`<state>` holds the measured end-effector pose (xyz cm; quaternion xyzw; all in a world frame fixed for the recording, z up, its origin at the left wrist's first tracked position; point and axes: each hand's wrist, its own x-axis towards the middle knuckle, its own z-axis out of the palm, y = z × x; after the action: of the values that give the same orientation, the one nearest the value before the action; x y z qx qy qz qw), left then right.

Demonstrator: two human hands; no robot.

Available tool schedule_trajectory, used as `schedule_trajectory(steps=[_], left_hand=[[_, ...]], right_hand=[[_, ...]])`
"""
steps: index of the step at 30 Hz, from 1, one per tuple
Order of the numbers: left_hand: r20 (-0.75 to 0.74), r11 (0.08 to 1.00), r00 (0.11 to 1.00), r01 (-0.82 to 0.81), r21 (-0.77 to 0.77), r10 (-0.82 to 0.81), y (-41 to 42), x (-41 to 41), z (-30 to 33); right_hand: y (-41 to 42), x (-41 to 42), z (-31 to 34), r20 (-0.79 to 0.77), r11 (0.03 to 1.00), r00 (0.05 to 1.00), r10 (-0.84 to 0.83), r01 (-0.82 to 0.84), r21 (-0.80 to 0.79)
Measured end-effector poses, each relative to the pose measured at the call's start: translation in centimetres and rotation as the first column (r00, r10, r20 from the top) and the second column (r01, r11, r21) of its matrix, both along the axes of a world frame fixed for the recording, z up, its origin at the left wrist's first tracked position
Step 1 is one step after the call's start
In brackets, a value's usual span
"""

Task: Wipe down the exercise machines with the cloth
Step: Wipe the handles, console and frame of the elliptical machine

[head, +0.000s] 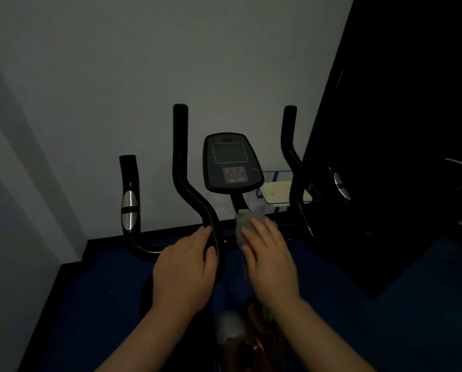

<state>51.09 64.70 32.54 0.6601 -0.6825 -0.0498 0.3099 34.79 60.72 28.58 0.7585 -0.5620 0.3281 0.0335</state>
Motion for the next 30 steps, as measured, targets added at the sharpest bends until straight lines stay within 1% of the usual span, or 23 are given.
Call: schedule_trajectory(steps=[3, 4, 5, 7, 8, 9, 10, 11, 12, 13, 14, 15, 16, 18, 19, 20, 21, 23, 24, 25, 26, 28, 30], left_hand=[[0.011, 1.000, 1.000, 0.014, -0.001, -0.014, 0.0, 0.0, -0.1], [0.006, 1.000, 1.000, 0.012, -0.005, -0.012, 0.1, 0.1, 0.0], [-0.005, 1.000, 1.000, 0.012, 0.003, -0.012, 0.1, 0.2, 0.0], [-0.020, 1.000, 1.000, 0.020, 0.014, -0.019, 0.2, 0.2, 0.0], [-0.020, 1.000, 1.000, 0.023, 0.010, -0.023, 0.2, 0.2, 0.0], [-0.017, 1.000, 1.000, 0.026, 0.005, -0.026, 0.1, 0.2, -0.1], [-0.010, 1.000, 1.000, 0.026, -0.001, -0.026, -0.1, 0.2, -0.2], [0.003, 1.000, 1.000, 0.024, -0.010, -0.024, -0.2, 0.2, -0.3], [0.017, 1.000, 1.000, 0.017, -0.014, -0.017, -0.3, 0.1, -0.3], [0.024, 1.000, 1.000, 0.009, -0.015, -0.008, -0.3, 0.1, -0.3], [0.025, 1.000, 1.000, 0.000, -0.012, 0.001, -0.2, 0.2, -0.2], [0.019, 1.000, 1.000, -0.004, -0.007, 0.004, -0.1, 0.2, -0.2], [0.013, 1.000, 1.000, -0.003, -0.002, 0.003, 0.0, 0.2, 0.0], [0.007, 1.000, 1.000, 0.006, 0.006, -0.006, 0.2, 0.1, 0.3], [0.006, 1.000, 1.000, 0.014, 0.005, -0.014, 0.3, 0.1, 0.4], [0.005, 1.000, 1.000, 0.015, 0.002, -0.015, 0.2, 0.0, 0.4], [0.006, 1.000, 1.000, 0.011, -0.001, -0.011, 0.0, 0.1, 0.3], [0.009, 1.000, 1.000, 0.016, 0.000, -0.016, -0.1, 0.1, 0.0], [0.004, 1.000, 1.000, 0.018, 0.002, -0.018, -0.1, 0.1, -0.1], [0.003, 1.000, 1.000, 0.015, 0.003, -0.015, -0.1, 0.2, -0.2], [0.005, 1.000, 1.000, 0.012, 0.003, -0.012, -0.1, 0.2, -0.3], [0.018, 1.000, 1.000, 0.014, -0.005, -0.014, -0.1, 0.2, -0.4], [0.023, 1.000, 1.000, 0.013, -0.011, -0.013, -0.2, 0.2, -0.3]], right_hand=[[-3.6, 0.3, 2.4, 0.096, 0.977, 0.995, -0.038, 0.017, 0.211], [-4.0, 0.4, 2.6, 0.110, 0.969, 0.993, -0.039, 0.011, 0.248], [-3.8, 0.5, 2.6, 0.077, 0.972, 0.996, -0.034, 0.015, 0.234], [-2.0, 0.2, 1.5, -0.039, 0.995, 0.999, 0.003, 0.001, 0.100], [-1.0, -0.2, 1.1, -0.068, 0.998, 0.997, 0.025, -0.021, 0.067], [-0.9, -0.7, 1.1, -0.068, 0.996, 0.997, 0.036, -0.031, 0.083], [-1.6, -0.8, 1.5, -0.043, 0.990, 0.998, 0.040, -0.034, 0.135], [-2.9, -0.5, 2.3, 0.002, 0.973, 1.000, 0.020, -0.020, 0.232], [-4.8, 0.1, 3.0, 0.003, 0.947, 1.000, -0.020, 0.018, 0.322], [-6.1, 0.7, 4.0, -0.043, 0.899, 0.998, -0.050, 0.064, 0.433], [-7.0, 1.2, 4.6, -0.078, 0.858, 0.995, -0.065, 0.095, 0.505], [-6.9, 1.5, 4.7, -0.106, 0.852, 0.993, -0.060, 0.106, 0.513], [-6.2, 1.4, 4.6, -0.106, 0.879, 0.994, -0.042, 0.087, 0.469], [-3.5, 0.5, 3.7, -0.070, 0.956, 0.997, 0.028, -0.006, 0.294], [-2.8, -0.3, 3.5, -0.042, 0.957, 0.997, 0.059, -0.044, 0.285], [-3.3, -0.7, 3.9, -0.019, 0.946, 0.999, 0.042, -0.033, 0.322], [-4.6, -0.6, 4.5, -0.027, 0.905, 1.000, 0.003, 0.009, 0.426], [-7.9, 0.6, 5.7, -0.103, 0.757, 0.988, -0.111, 0.152, 0.635], [-8.7, 1.5, 5.7, -0.151, 0.733, 0.979, -0.135, 0.201, 0.650], [-8.4, 2.3, 5.6, -0.207, 0.762, 0.973, -0.098, 0.207, 0.613], [-7.8, 2.9, 5.1, -0.203, 0.817, 0.978, -0.044, 0.152, 0.556], [-5.3, 2.2, 3.6, -0.108, 0.940, 0.994, 0.028, 0.010, 0.342], [-2.8, 0.1, 2.6, -0.063, 0.974, 0.985, 0.158, -0.145, 0.172]])
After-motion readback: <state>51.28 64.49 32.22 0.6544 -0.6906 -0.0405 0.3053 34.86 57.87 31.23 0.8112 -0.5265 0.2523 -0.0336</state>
